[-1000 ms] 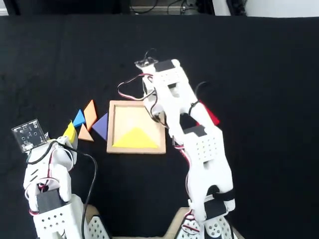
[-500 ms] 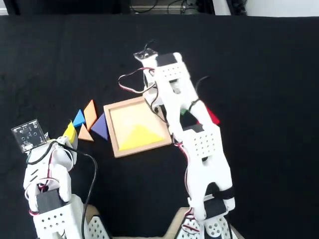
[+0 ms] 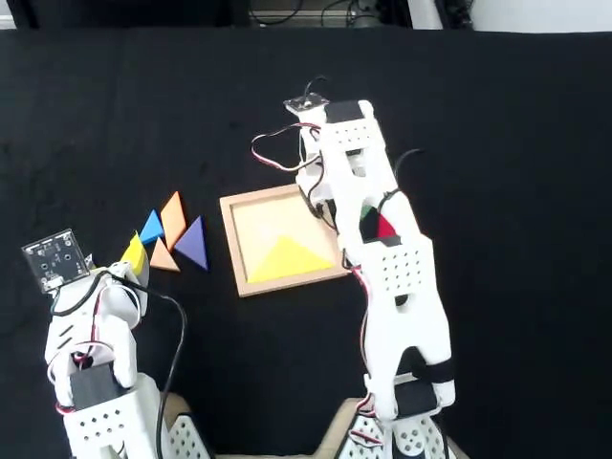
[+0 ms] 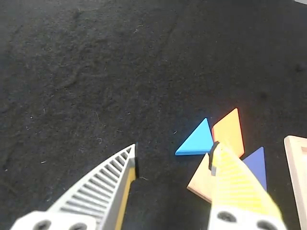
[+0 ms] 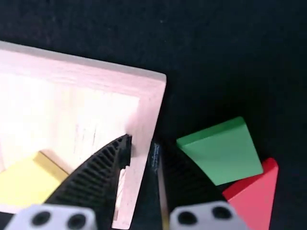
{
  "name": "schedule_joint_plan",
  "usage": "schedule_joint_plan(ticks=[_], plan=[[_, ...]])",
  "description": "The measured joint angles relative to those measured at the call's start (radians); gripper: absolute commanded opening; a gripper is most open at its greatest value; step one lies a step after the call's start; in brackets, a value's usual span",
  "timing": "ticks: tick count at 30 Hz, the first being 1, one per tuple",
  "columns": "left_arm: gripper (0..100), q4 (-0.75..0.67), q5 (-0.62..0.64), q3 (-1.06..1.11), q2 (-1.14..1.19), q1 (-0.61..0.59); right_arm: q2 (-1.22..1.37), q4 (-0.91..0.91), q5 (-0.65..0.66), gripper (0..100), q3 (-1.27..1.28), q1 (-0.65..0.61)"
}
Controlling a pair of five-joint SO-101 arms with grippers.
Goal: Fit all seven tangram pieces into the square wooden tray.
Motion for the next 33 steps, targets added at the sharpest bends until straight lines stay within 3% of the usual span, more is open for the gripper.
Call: schedule_joint_plan(ticks=[21,28,33], plan=[[26,0.000,0.000,0.000,0.000,0.000,0.002,0.072,-0.081,1.4,-0.006,-0.084],[26,0.000,0.000,0.000,0.000,0.000,0.005,0.094,-0.081,21.4,-0.035,-0.091],[26,0.000,0.000,0.000,0.000,0.000,-0.006,0.094,-0.051,19.4,-0.037,-0.095]])
